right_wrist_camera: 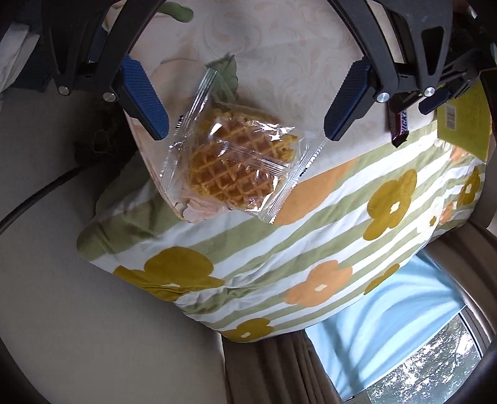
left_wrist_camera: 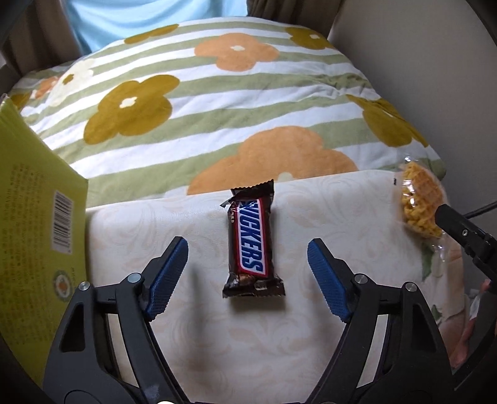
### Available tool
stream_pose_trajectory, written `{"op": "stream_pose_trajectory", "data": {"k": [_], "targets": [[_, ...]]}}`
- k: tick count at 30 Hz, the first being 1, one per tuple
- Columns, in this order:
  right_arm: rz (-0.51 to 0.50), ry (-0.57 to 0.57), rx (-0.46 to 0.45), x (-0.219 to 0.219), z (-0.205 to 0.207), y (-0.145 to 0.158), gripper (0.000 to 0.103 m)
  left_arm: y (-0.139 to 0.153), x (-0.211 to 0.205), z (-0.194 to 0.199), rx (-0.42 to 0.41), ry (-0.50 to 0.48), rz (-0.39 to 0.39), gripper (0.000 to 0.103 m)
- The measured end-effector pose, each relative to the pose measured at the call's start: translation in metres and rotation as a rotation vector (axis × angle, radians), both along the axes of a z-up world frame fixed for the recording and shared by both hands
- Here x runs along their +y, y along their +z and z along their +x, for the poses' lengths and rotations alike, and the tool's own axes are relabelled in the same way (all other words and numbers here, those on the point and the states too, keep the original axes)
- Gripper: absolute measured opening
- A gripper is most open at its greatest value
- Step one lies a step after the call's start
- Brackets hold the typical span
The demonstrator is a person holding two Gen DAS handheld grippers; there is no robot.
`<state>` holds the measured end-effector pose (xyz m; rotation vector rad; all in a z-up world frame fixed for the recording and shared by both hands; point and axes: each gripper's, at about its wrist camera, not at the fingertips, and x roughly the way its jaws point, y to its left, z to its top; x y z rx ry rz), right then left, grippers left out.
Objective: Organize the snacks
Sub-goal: 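Grasp the Snickers bar with the left tool while the right tool grasps the wrapped waffle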
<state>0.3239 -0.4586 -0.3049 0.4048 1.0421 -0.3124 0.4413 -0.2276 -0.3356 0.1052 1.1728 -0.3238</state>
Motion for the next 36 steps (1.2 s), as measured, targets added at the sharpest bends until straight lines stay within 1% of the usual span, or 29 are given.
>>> {"op": "stream_pose_trajectory", "data": {"k": [2,3,4,7,9,10,11,12,15,20,25,31,32,34,36], "targets": [[-0.007,-0.013,-0.006,0.003,0.001,-0.003,0.1,-0.004,0.0,0.001,-0.008,-0.002,0.008,0.072],[-0.007,-0.02,-0.014,0.005,0.0,-0.004,0.1,-0.005,0.0,0.001,-0.014,0.0,0.012,0.064],[-0.006,-0.029,-0.021,0.006,0.001,-0.005,0.1,-0.007,-0.001,0.001,-0.016,0.001,0.018,0.06],[-0.007,-0.043,-0.02,0.007,0.007,-0.007,0.1,-0.009,-0.005,-0.001,-0.051,-0.03,0.069,0.053],[-0.013,-0.048,-0.015,0.008,0.013,-0.008,0.1,-0.007,-0.007,-0.002,-0.06,-0.053,0.067,0.044],[-0.021,-0.051,-0.011,0.008,0.016,-0.008,0.1,-0.006,-0.007,-0.002,-0.064,-0.059,0.07,0.043],[-0.03,-0.055,-0.004,0.008,0.019,-0.009,0.1,-0.006,-0.008,-0.003,-0.066,-0.064,0.07,0.037],[-0.04,-0.06,0.002,0.008,0.022,-0.009,0.1,-0.005,-0.009,-0.003,-0.067,-0.069,0.069,0.034],[-0.07,-0.084,0.02,0.006,0.029,-0.012,0.1,-0.005,-0.011,-0.004,-0.07,-0.084,0.072,0.029],[-0.129,-0.098,0.039,0.002,0.04,-0.019,0.1,-0.005,-0.012,-0.005,-0.083,-0.101,0.078,0.028],[-0.148,-0.096,0.05,0.002,0.048,-0.028,0.1,-0.005,-0.011,-0.003,-0.073,-0.103,0.069,0.028],[-0.187,-0.058,0.1,0.008,0.059,-0.041,0.102,-0.005,-0.01,-0.003,-0.071,-0.103,0.067,0.028],[-0.189,-0.047,0.115,0.01,0.059,-0.045,0.102,-0.005,-0.01,-0.003,-0.07,-0.103,0.067,0.028],[-0.167,-0.052,0.095,0.006,0.056,-0.046,0.102,-0.005,-0.01,-0.003,-0.068,-0.101,0.065,0.028],[-0.17,-0.039,0.098,0.008,0.056,-0.046,0.1,-0.005,-0.01,-0.003,-0.068,-0.102,0.065,0.028]]}}
